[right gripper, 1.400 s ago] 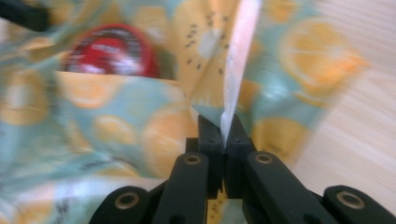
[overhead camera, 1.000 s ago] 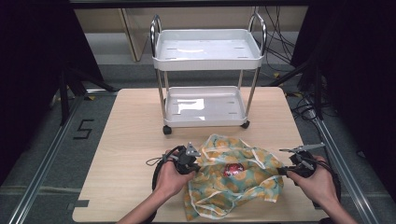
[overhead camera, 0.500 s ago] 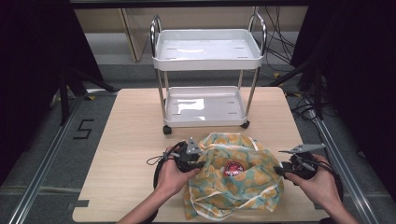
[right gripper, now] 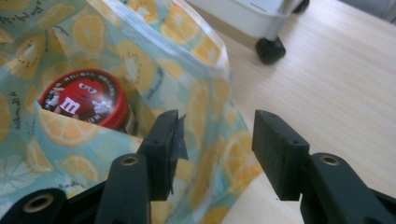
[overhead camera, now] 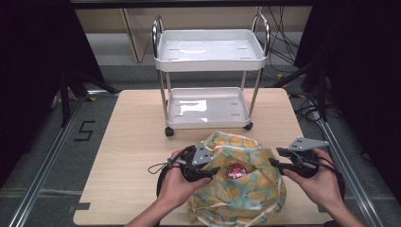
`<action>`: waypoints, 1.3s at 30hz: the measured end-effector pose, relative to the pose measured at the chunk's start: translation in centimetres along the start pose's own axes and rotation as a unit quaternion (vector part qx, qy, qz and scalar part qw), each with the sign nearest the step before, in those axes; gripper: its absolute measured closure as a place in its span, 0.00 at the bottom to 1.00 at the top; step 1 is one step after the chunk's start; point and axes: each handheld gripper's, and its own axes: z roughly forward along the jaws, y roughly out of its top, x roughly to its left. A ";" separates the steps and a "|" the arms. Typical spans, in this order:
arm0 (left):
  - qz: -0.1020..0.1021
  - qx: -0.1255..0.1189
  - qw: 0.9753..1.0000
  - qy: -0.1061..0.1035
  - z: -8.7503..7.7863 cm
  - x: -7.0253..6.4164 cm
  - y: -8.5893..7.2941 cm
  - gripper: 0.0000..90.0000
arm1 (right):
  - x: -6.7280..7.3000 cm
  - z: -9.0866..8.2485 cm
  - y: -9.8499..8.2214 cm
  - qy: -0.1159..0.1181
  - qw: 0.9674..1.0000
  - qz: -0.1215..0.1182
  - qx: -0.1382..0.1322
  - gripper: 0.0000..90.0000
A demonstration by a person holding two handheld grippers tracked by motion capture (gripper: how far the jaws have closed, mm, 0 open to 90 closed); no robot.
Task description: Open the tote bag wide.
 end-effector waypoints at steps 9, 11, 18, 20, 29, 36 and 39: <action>0.000 0.051 0.999 0.010 1.8 1.6 -1.0 0.72 | 0.2 1.9 0.8 0.017 0.998 -0.019 0.049 0.92; -0.002 0.060 0.998 0.013 2.3 2.0 -1.4 0.77 | 0.0 2.9 0.5 0.021 0.997 0.004 0.073 0.98; -0.025 0.081 0.996 0.015 4.4 3.2 -2.7 0.78 | -1.0 4.4 -0.4 0.010 0.996 0.003 0.088 1.00; -0.029 0.088 0.996 0.017 5.0 3.6 -3.0 0.79 | -1.0 4.8 -0.6 0.010 0.996 0.005 0.087 1.00; -0.031 0.078 0.996 0.021 4.7 3.7 -2.9 0.60 | -0.7 4.9 -0.8 0.019 0.993 0.023 0.112 0.99; -0.015 0.008 1.000 0.008 1.7 2.7 -1.3 0.47 | -0.4 4.8 -0.5 0.011 0.995 0.017 0.099 0.99; -0.011 -0.012 1.000 0.004 0.6 2.0 -0.6 0.46 | -0.5 4.8 -0.4 0.011 0.995 0.004 0.095 0.99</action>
